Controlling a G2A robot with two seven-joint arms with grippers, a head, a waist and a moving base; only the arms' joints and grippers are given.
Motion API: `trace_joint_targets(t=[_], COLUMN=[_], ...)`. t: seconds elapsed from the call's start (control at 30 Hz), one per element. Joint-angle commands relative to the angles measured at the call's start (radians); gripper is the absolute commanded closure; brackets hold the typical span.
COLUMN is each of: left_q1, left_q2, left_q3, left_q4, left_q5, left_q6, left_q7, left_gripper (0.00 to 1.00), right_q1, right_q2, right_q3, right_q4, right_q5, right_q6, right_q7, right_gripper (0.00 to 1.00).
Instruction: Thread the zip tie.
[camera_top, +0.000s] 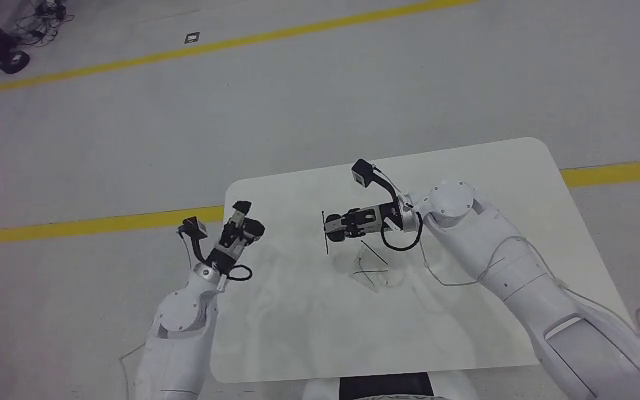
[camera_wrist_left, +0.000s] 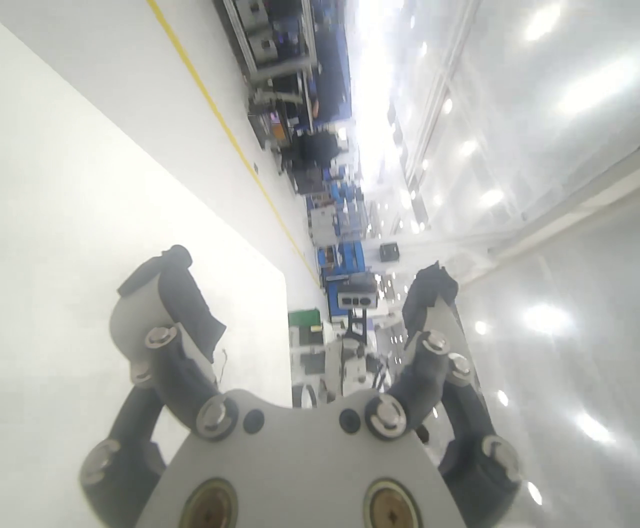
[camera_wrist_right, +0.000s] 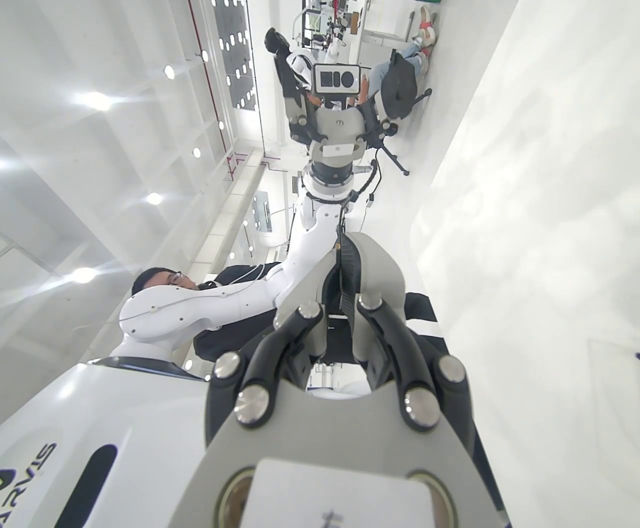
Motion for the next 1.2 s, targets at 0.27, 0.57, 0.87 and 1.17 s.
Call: trace_joint_targets(t=[0.27, 0.57, 0.87, 1.17], left_q1=[-0.009, 0.015, 0.027, 0.016], left_q2=[0.002, 0.013, 0.018, 0.016], left_q3=[-0.001, -0.043, -0.040, -0.023], left_q4=[0.005, 0.012, 0.013, 0.023], left_q5=[-0.026, -0.154, -0.179, -0.178], left_q6=[0.026, 0.023, -0.021, -0.013], left_q7=[-0.006, -0.177, -0.288, -0.228], left_gripper=[0.00, 0.00, 0.00, 0.00], right_q1=[-0.002, 0.046, 0.070, 0.027], right_q2=[-0.018, -0.083, -0.118, -0.122], right_q3=[-0.032, -0.156, -0.200, -0.198], right_q4=[-0.050, -0.031, 0.010, -0.026], right_q5=[-0.004, -0.003, 0.034, 0.021], right_q6=[0.046, 0.184, 0.224, 0.272], right_q7=[-0.181, -0.490, -0.561, -0.684], right_gripper=[1.00, 1.00, 1.00, 1.00])
